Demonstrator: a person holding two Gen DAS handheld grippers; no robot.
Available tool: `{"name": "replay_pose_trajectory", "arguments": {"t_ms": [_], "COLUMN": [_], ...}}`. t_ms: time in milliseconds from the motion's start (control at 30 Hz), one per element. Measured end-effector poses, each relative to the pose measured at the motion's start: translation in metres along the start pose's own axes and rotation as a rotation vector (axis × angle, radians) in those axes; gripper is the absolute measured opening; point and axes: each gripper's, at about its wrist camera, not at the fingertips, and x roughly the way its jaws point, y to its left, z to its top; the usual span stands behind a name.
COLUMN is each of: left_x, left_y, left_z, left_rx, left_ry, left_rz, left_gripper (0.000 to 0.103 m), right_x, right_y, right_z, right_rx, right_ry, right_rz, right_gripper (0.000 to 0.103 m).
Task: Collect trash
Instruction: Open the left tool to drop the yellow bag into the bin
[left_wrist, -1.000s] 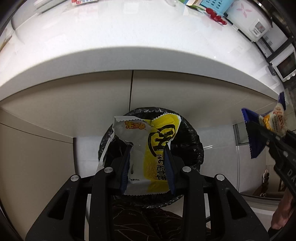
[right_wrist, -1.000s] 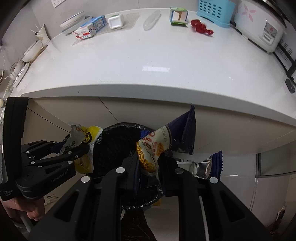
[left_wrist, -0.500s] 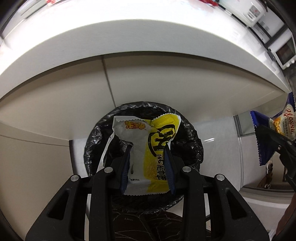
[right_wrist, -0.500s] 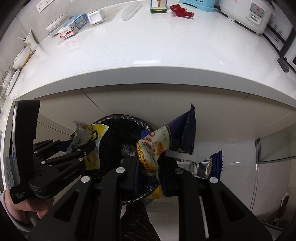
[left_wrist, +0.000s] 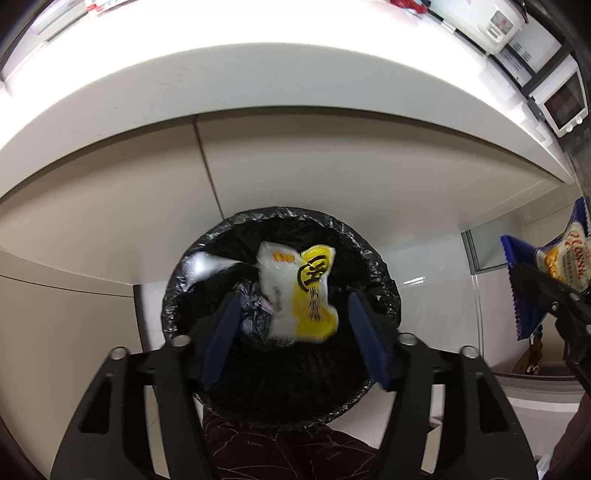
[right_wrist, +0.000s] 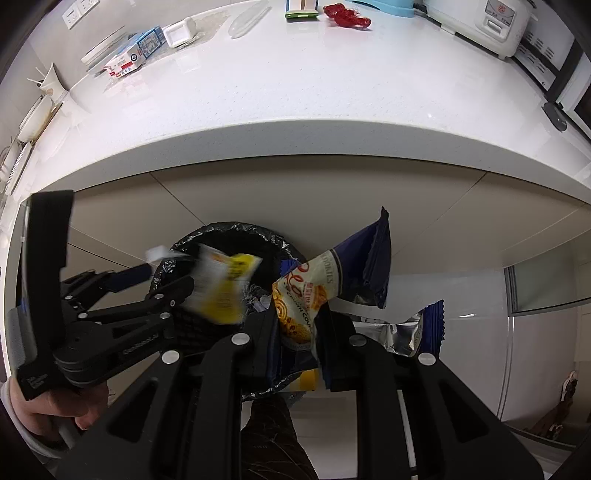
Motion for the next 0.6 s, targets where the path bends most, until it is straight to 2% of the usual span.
{"name": "replay_pose_trajectory", "arguments": {"t_ms": [200,267,400,600], "left_x": [-0.013,-0.018,-0.031,-0.044], "left_y": [0.012,0.015,0.032,0.057], "left_z": [0.0,0.001,0.002,0.002], "left_rx": [-0.026,-0.031,-0.065,-0.11], "left_ry": [-0.032,-0.041,-0.079,-0.079], "left_rz": [-0.001,0.008,0.004,0.012], "left_gripper": [0.081,0.089,0.096,0.097], "right_x": [0.007,0.005,0.002,0.016], "right_y": [0.008,0.011,0.02,0.041], "right_z": [0.001,0.001,0.005,0.012], "right_rx": [0.0,-0.009,-0.037,-0.061], "right_ry": [0.012,0.009,-0.006,0.014], "right_rz": [0.018,0.024,0.032,0.059], "right_gripper": [0.016,0.016,0.016,0.017]}}
